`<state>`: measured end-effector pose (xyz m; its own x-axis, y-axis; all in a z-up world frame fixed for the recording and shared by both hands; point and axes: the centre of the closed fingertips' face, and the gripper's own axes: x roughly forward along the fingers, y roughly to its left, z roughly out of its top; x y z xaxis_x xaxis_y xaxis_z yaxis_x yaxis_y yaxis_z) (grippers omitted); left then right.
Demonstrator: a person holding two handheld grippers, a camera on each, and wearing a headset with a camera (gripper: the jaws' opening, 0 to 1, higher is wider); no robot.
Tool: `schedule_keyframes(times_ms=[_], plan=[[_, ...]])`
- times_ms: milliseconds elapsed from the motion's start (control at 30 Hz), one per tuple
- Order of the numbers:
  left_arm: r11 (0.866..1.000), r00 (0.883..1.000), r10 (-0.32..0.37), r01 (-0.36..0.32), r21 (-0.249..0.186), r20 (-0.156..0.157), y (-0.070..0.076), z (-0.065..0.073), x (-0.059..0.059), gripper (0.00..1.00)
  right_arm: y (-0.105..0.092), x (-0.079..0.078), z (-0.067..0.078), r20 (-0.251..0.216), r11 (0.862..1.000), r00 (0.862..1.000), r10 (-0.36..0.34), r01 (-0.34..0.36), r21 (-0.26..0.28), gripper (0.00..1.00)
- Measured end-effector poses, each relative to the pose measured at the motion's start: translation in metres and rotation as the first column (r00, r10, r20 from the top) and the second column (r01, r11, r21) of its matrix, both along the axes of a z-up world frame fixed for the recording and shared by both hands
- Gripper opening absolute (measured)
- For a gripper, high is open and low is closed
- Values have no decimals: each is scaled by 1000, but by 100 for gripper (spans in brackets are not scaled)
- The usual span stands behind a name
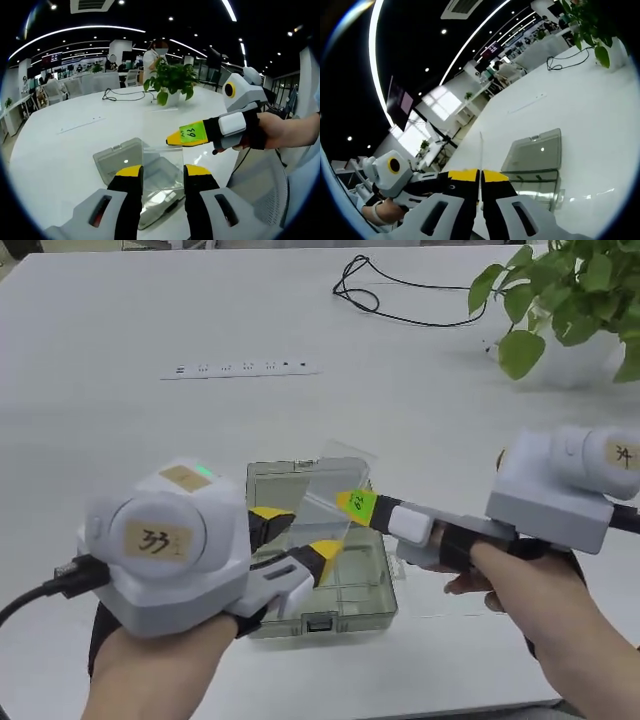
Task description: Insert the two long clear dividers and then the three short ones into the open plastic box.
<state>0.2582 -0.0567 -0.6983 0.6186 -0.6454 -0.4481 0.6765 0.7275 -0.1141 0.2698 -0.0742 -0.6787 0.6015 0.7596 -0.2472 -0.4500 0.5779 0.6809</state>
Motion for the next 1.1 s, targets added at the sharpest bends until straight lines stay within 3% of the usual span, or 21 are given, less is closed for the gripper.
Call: schedule_keyframes(times_ms=[500, 700, 867, 1100], plan=[[999, 999, -16, 15, -36, -43, 15, 10, -9, 31, 14, -7, 4, -30, 998, 999, 23, -24, -62, 2], [998, 998, -55, 54, -30, -34, 18, 10, -9, 31, 20, -8, 8, -44, 997, 999, 17, -20, -69, 2], [996, 996, -89, 88, -27, -30, 22, 8, -7, 35, 21, -6, 5, -48, 994, 999, 13, -18, -110, 2], [983, 983, -183, 182, 30, 13, 27, -5, -12, 51, 14, -2, -3, -105, 984, 994, 10, -28, -177, 2]])
